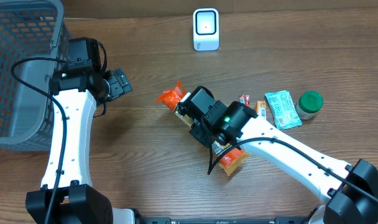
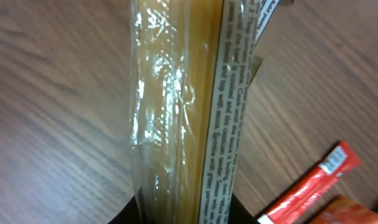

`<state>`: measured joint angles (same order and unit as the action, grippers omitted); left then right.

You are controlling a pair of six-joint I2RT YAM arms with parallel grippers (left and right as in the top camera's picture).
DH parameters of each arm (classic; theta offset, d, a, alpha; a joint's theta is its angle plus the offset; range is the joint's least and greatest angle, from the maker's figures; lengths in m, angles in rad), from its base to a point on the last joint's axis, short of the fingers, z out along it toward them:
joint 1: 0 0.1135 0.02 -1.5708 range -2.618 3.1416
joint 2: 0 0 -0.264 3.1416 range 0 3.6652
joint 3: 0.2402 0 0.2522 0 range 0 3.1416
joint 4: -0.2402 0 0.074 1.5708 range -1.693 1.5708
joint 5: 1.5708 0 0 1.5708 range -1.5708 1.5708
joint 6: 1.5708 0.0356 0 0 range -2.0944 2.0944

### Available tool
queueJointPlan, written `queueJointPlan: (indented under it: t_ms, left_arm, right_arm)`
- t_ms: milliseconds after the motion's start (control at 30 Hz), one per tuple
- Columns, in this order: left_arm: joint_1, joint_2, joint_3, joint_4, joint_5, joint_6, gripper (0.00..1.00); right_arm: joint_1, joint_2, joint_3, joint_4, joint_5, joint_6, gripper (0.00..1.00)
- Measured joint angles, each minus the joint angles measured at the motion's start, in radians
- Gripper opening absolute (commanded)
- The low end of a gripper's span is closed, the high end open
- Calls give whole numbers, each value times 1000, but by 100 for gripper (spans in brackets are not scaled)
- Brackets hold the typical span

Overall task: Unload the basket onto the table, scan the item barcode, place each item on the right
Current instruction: 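Carry the spaghetti pack to the white scanner and hold it there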

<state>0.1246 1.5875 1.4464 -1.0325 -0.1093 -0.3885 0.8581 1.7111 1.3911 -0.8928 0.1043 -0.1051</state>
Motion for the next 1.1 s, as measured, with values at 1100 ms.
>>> queueJointPlan:
  t_ms: [1100]
  left_arm:
    - [0,0,0,0,0,0,100]
  right_arm:
    - [-263,495,1050,-147,214,-486,3]
